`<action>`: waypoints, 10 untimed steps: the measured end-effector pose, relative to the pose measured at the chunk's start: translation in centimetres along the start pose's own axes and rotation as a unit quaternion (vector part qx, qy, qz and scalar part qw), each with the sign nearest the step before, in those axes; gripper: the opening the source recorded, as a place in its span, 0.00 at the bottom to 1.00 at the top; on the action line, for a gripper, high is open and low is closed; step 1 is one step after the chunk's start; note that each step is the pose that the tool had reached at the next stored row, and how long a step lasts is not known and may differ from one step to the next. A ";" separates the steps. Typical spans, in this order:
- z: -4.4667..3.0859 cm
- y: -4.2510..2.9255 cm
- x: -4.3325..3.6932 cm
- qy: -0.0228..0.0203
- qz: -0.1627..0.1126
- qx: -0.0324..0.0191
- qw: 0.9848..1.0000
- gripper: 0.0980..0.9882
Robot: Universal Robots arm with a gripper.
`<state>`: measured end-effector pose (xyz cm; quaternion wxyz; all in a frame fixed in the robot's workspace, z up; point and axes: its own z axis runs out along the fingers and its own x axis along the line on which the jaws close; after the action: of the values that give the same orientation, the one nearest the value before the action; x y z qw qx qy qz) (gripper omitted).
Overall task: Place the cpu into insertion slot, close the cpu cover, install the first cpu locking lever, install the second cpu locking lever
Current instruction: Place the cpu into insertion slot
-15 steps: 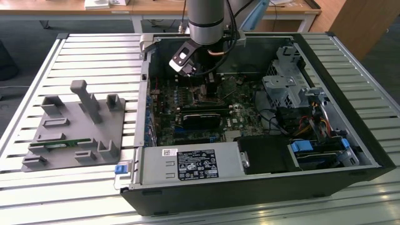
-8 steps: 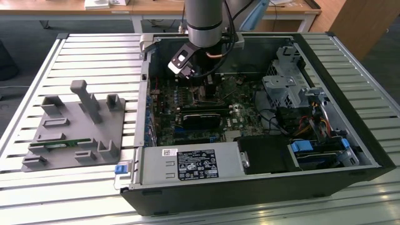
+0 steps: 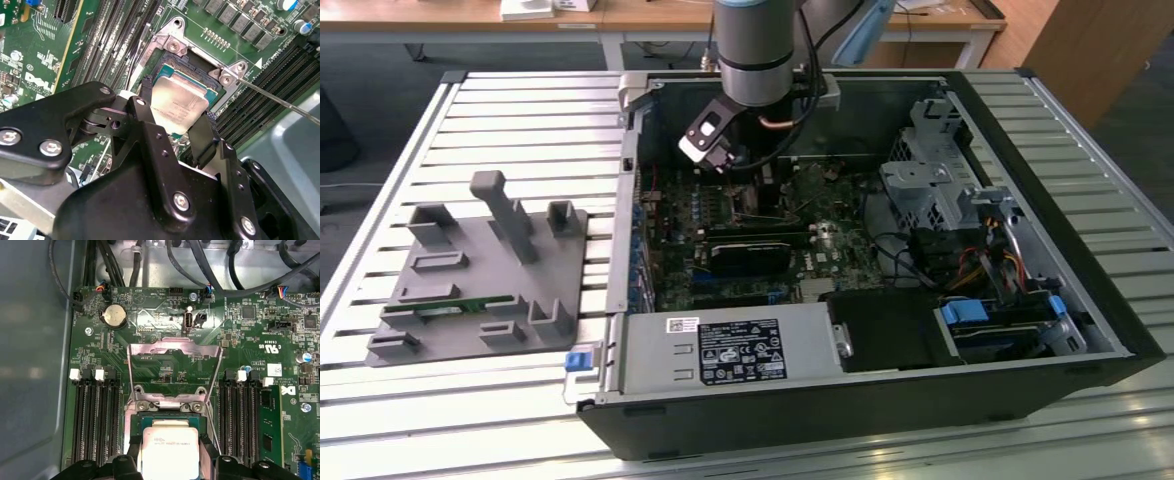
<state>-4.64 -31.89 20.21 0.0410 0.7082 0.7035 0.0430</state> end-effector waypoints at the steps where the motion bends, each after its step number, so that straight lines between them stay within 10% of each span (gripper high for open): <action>1: 0.03 -0.01 0.00 0.000 0.000 0.000 1.000 0.50; 10: 0.62 -0.13 0.00 0.000 0.001 0.000 1.000 0.50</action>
<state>-4.69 -31.89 19.58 0.0411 0.7089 0.7028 0.0429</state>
